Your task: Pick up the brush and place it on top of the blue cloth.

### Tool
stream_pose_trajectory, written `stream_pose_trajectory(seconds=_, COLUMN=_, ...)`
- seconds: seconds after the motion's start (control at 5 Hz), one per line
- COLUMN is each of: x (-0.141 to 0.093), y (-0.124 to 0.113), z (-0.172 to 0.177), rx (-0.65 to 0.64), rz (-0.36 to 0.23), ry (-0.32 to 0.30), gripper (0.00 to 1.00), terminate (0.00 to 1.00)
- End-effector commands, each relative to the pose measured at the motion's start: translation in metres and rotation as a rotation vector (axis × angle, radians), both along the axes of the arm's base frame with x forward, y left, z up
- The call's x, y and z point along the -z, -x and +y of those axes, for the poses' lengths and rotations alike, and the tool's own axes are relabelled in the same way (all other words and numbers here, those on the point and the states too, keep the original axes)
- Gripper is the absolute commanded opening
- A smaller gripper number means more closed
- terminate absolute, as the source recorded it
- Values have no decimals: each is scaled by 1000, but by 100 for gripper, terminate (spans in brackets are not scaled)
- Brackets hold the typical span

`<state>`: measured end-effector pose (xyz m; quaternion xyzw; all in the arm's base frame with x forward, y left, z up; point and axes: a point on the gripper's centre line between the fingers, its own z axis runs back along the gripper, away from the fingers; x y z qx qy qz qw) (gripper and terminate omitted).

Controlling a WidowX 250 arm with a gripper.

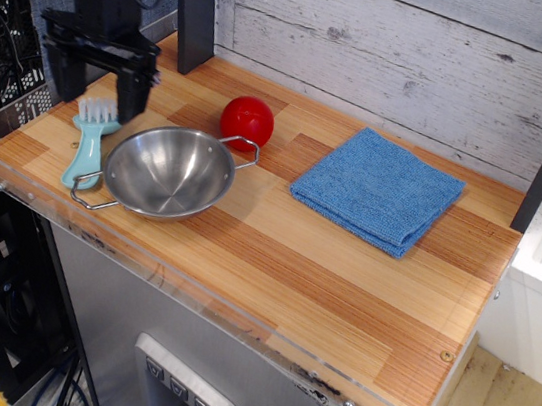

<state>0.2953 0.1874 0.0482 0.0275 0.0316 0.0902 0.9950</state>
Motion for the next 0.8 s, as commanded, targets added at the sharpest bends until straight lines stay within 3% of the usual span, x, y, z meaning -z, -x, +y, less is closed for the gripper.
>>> stream_pose_trajectory(seconds=0.0, x=-14, y=2, z=23, rx=-52, rz=-19, ry=-20, gripper=100, terminate=0)
stream_pose_trajectory(seconds=0.4, x=26, y=1, z=4, rx=-23, rz=98, ry=-1, gripper=100, terminate=0)
stream_pose_trajectory(seconds=0.6, x=29, y=0, z=3, rx=-19, rz=107, ry=-4, gripper=100, terminate=0)
